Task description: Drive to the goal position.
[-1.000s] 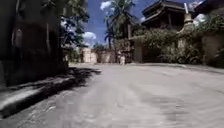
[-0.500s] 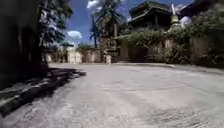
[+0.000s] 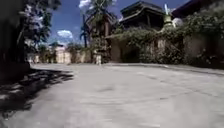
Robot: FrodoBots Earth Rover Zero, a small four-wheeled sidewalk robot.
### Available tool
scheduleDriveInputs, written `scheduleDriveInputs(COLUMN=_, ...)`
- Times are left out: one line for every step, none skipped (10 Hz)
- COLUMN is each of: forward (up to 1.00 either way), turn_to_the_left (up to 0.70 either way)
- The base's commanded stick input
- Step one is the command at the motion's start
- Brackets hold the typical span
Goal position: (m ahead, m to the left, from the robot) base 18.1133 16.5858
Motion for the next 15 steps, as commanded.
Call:
scheduleDriveInputs(forward=1.0, turn_to_the_left=0.0)
scheduleDriveInputs(forward=1.0, turn_to_the_left=0.0)
scheduleDriveInputs(forward=1.0, turn_to_the_left=0.04)
scheduleDriveInputs(forward=1.0, turn_to_the_left=0.01)
scheduleDriveInputs(forward=1.0, turn_to_the_left=0.0)
scheduleDriveInputs(forward=1.0, turn_to_the_left=0.0)
scheduleDriveInputs(forward=1.0, turn_to_the_left=0.0)
scheduleDriveInputs(forward=1.0, turn_to_the_left=0.07)
scheduleDriveInputs(forward=1.0, turn_to_the_left=0.31)
scheduleDriveInputs(forward=1.0, turn_to_the_left=0.4)
scheduleDriveInputs(forward=1.0, turn_to_the_left=0.4)
scheduleDriveInputs(forward=1.0, turn_to_the_left=0.29)
scheduleDriveInputs(forward=1.0, turn_to_the_left=0.1)
scheduleDriveInputs(forward=1.0, turn_to_the_left=0.0)
scheduleDriveInputs(forward=1.0, turn_to_the_left=0.0)
